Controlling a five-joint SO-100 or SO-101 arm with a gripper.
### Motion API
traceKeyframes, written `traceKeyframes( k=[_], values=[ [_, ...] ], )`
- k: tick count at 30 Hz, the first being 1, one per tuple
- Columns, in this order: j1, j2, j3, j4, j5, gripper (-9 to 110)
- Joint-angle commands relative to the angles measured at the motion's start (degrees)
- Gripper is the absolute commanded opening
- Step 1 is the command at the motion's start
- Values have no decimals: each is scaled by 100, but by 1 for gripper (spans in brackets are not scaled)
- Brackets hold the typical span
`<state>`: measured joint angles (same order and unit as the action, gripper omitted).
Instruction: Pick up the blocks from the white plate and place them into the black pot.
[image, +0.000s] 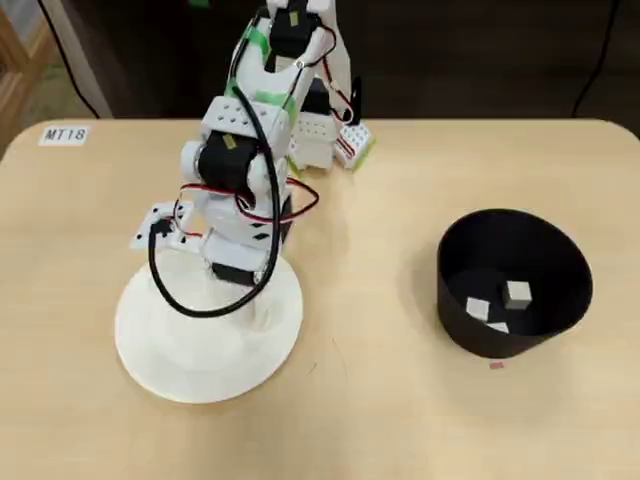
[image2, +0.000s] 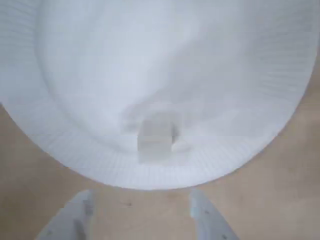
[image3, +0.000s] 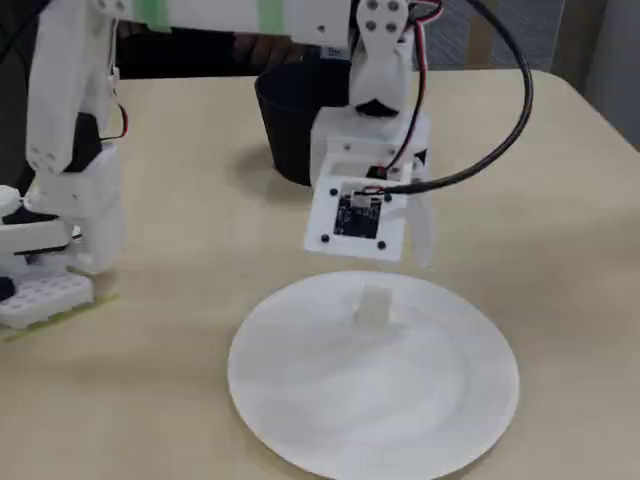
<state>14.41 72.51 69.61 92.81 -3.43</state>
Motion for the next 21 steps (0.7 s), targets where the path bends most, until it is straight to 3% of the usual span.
traceKeyframes(
  k=[1, 21],
  values=[
    [26, -44, 9, 62, 35, 30],
    [185, -738, 290, -589, 220, 23]
  ],
)
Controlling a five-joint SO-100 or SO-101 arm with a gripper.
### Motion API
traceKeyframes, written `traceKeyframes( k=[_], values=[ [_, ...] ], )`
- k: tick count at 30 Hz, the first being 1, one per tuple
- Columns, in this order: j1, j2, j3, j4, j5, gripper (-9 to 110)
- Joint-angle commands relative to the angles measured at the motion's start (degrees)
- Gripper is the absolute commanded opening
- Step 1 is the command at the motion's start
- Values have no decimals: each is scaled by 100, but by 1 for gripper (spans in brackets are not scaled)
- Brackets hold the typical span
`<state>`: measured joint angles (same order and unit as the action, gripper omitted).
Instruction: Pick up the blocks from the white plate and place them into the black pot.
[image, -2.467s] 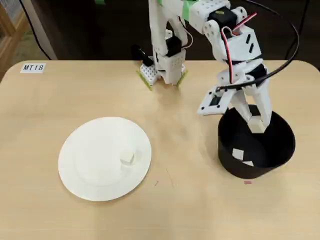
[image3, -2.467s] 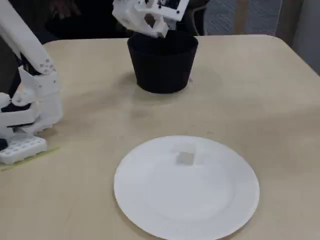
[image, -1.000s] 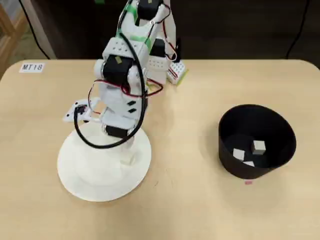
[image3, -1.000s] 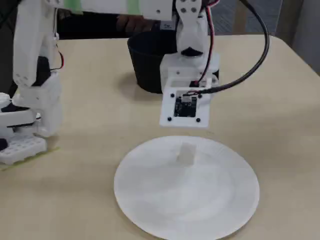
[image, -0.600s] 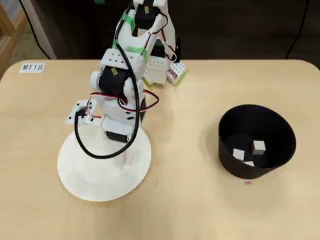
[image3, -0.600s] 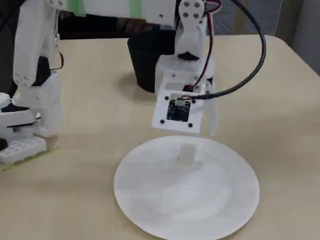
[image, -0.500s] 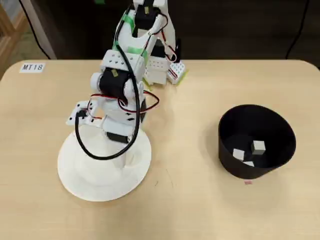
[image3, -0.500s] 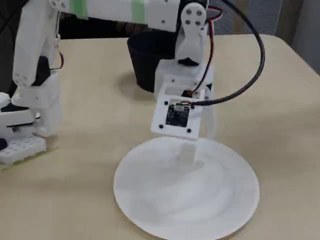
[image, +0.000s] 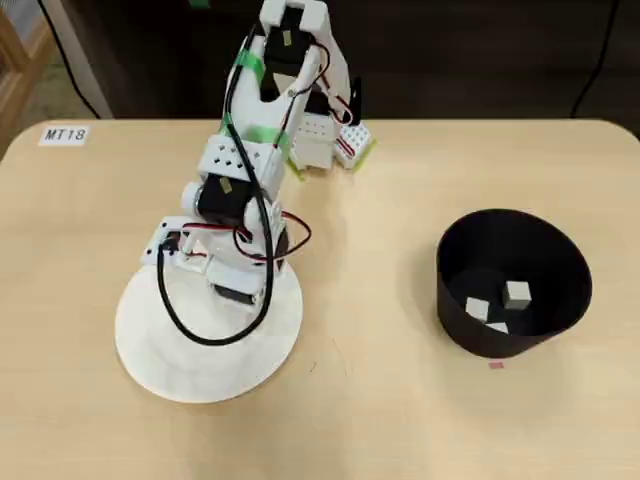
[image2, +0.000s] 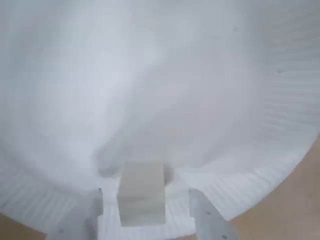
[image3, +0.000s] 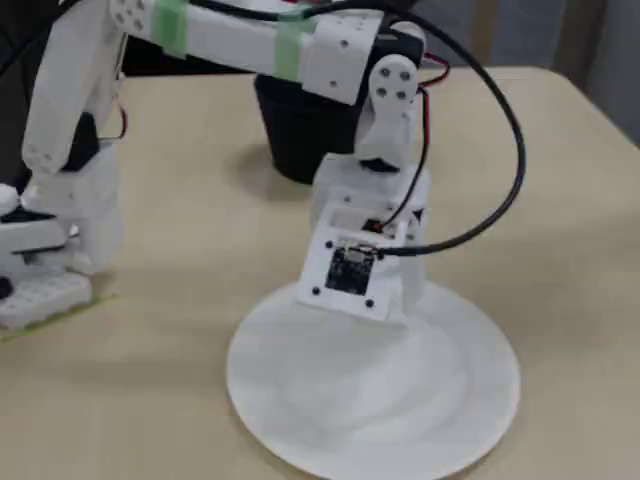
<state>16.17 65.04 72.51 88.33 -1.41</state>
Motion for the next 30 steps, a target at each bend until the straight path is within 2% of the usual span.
traceKeyframes(
  k=[1, 6, 13, 20, 24, 30],
  values=[
    [18, -26, 0, -220, 18, 20],
    [44, -202, 0, -545, 149, -2],
    [44, 141, 79, -809, -193, -2],
    [-141, 3217, 2443, -3577, -448, -2],
    [-809, 3920, 2250, -3674, -800, -2],
    [-2426, 4693, 2206, -3981, -940, -2]
  ],
)
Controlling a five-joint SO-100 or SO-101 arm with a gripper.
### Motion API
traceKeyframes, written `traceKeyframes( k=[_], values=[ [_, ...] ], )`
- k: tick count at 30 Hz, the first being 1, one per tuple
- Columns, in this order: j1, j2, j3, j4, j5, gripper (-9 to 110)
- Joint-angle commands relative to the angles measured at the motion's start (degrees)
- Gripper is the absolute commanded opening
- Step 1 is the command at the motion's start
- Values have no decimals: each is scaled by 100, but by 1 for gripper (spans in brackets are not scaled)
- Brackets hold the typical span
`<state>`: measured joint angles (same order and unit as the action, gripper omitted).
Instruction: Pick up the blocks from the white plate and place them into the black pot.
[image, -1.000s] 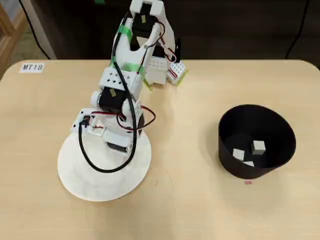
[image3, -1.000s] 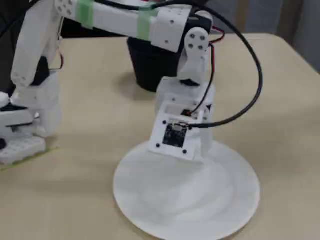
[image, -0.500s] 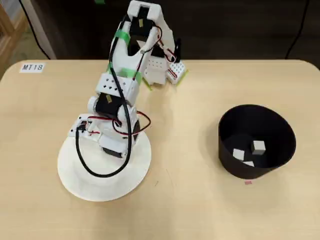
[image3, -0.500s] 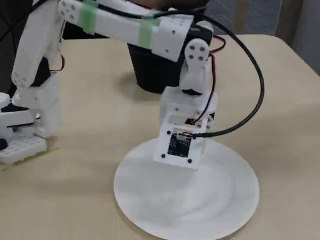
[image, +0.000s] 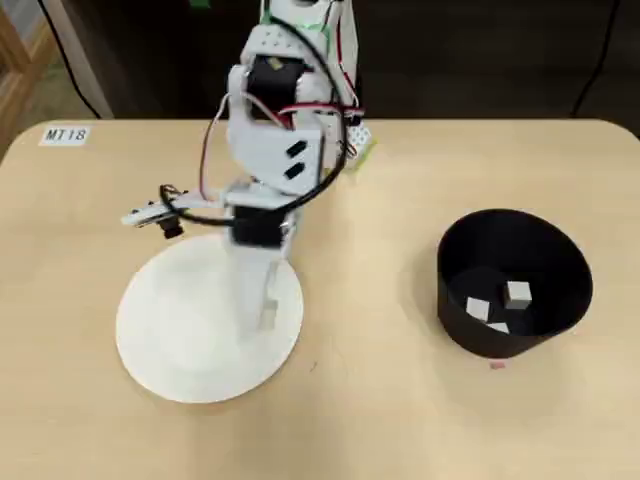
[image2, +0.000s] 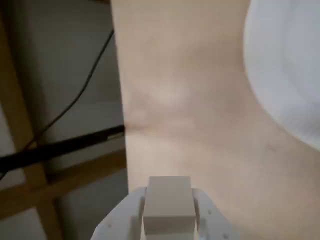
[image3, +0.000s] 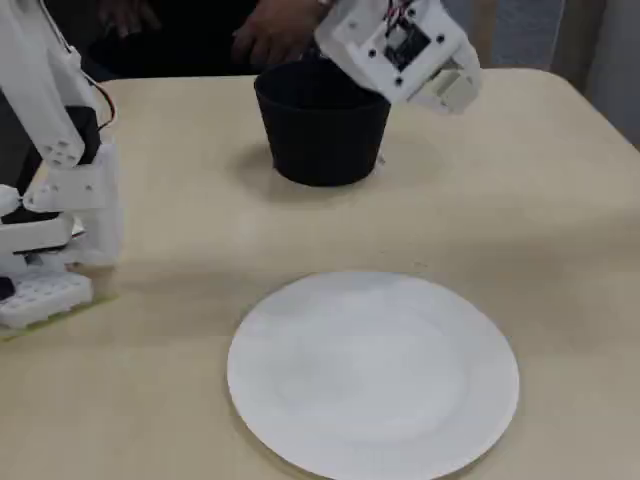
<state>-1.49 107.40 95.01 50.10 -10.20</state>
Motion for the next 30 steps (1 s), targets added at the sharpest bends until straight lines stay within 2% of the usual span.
traceKeyframes(
  k=[1, 5, 9, 19, 25, 26, 28, 30],
  values=[
    [-967, 510, -44, -185, -79, -2],
    [-2004, 536, 44, -255, -220, -2],
    [-2566, 536, 580, -422, -237, -2],
    [-3023, 519, 2417, -2039, -149, -2],
    [-3190, 369, 2435, -2092, -149, -2],
    [-3199, 369, 2435, -2083, -176, 1],
    [-3252, 413, 2435, -2048, -387, 18],
    [-3287, 475, 2435, -2021, -475, 26]
  ],
)
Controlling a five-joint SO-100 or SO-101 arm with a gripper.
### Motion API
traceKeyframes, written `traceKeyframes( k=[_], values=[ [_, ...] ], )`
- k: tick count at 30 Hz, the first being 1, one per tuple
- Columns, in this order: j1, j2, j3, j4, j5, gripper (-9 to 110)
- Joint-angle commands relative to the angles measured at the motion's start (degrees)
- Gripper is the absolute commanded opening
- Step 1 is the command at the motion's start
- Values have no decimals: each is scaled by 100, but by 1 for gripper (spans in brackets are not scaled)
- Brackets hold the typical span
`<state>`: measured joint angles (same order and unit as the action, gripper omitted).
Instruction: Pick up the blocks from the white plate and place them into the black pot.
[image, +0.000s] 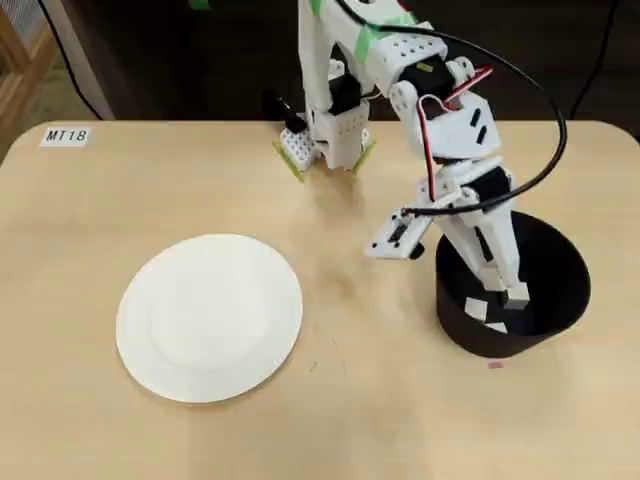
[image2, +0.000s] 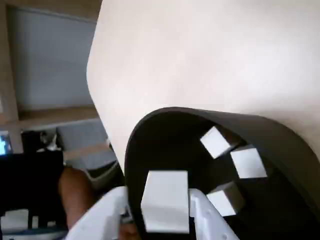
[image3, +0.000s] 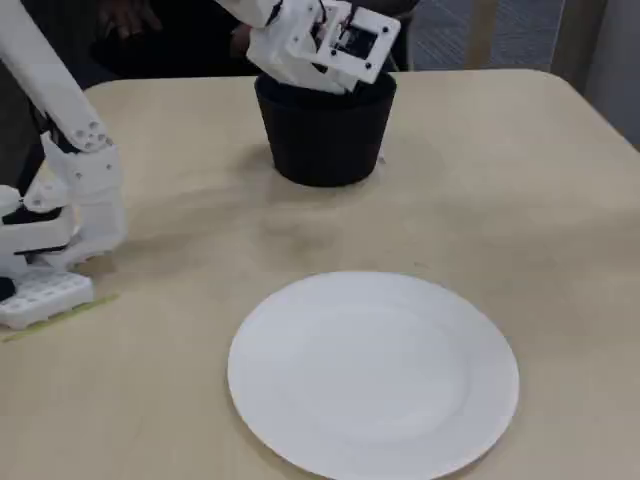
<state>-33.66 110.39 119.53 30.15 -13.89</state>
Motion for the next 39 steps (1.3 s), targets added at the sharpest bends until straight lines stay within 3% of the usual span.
traceKeyframes(
  k=[1, 7, 11, 16, 24, 29, 39],
  values=[
    [-79, 193, -18, -9, -114, 27],
    [-26, 325, -18, 79, -79, 23],
    [229, 422, -149, 272, 176, -2],
    [967, 580, -791, 1081, 404, -2],
    [2593, 694, -2399, 3612, 1081, -2],
    [2944, 1828, -1099, 3771, 1116, -2],
    [3050, 5854, 2997, 2927, 1187, -2]
  ],
)
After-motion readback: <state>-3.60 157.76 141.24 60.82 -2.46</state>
